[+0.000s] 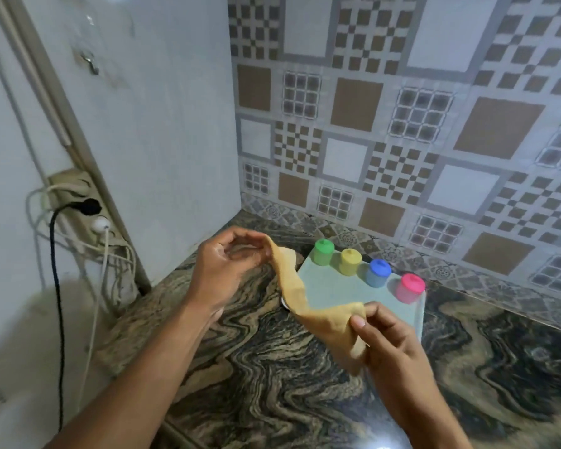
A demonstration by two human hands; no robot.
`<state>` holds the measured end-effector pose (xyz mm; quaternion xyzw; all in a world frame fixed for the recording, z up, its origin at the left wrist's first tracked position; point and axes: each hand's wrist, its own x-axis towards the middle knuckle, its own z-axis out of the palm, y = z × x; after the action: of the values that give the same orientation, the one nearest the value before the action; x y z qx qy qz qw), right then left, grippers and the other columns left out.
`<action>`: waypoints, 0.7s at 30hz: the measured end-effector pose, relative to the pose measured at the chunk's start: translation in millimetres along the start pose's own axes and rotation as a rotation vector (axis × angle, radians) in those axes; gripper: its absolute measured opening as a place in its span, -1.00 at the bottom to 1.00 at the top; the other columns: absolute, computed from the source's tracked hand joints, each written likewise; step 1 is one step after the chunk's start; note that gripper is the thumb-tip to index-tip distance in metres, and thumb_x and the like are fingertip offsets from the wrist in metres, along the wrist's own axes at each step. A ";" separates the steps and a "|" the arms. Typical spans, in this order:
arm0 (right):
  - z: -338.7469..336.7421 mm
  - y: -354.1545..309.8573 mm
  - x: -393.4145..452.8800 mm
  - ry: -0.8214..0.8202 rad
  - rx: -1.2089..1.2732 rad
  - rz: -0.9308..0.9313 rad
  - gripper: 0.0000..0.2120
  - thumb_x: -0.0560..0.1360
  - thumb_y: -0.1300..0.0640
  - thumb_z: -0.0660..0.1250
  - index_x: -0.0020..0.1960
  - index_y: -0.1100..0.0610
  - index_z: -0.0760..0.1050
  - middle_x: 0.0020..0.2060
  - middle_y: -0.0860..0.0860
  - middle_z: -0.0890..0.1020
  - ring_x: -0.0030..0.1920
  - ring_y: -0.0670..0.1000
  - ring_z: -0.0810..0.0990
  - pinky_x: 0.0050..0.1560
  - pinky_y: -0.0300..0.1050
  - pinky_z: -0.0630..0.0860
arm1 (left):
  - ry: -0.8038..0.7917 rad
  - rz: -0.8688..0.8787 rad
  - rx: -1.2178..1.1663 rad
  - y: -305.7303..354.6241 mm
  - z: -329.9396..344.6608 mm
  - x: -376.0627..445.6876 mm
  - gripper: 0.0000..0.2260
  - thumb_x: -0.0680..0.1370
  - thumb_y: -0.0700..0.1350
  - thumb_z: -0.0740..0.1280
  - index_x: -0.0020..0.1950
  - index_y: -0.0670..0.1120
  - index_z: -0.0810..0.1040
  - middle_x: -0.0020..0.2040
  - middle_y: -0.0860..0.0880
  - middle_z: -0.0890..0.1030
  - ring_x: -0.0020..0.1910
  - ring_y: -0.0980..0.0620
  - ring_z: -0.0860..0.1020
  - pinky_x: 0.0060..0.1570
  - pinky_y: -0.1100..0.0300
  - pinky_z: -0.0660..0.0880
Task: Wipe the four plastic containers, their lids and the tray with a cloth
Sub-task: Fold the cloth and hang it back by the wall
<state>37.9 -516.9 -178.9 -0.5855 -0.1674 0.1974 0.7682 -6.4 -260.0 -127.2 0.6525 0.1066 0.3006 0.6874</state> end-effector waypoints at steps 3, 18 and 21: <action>28.5 9.3 7.7 -0.172 -0.058 -0.023 -0.47 0.34 -0.22 0.65 -0.13 0.24 0.63 -0.28 0.18 0.65 -0.29 0.08 0.54 -0.28 -0.15 0.47 | -0.093 0.029 -0.078 21.7 -20.0 9.5 -0.82 0.33 -0.31 0.53 -0.13 -0.09 0.73 -0.14 -0.04 0.78 -0.10 0.06 0.74 -0.08 0.24 0.65; 189.9 -39.2 122.7 -0.163 -0.547 -0.448 -0.83 0.53 0.25 0.55 0.02 0.01 0.78 -0.26 -0.09 0.77 -0.27 -0.03 0.75 -0.17 0.07 0.72 | -0.170 0.174 0.069 59.2 -127.3 47.0 -0.82 0.30 -0.19 0.57 -0.18 0.07 0.78 -0.11 -0.04 0.79 -0.07 0.03 0.76 -0.03 0.21 0.67; 209.8 -36.7 134.4 -0.128 -0.588 -0.528 -0.86 0.51 0.20 0.57 0.01 -0.01 0.79 -0.21 -0.13 0.77 -0.25 -0.05 0.74 -0.19 -0.01 0.71 | -0.110 0.234 0.143 62.2 -150.2 53.9 -0.83 0.32 -0.16 0.65 -0.20 0.08 0.76 -0.17 -0.01 0.77 -0.12 0.03 0.74 -0.02 0.16 0.68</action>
<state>55.9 -283.6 -85.7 -0.7038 -0.4092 -0.0271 0.5801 -61.4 -107.2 -73.1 0.7232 0.0131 0.3342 0.6043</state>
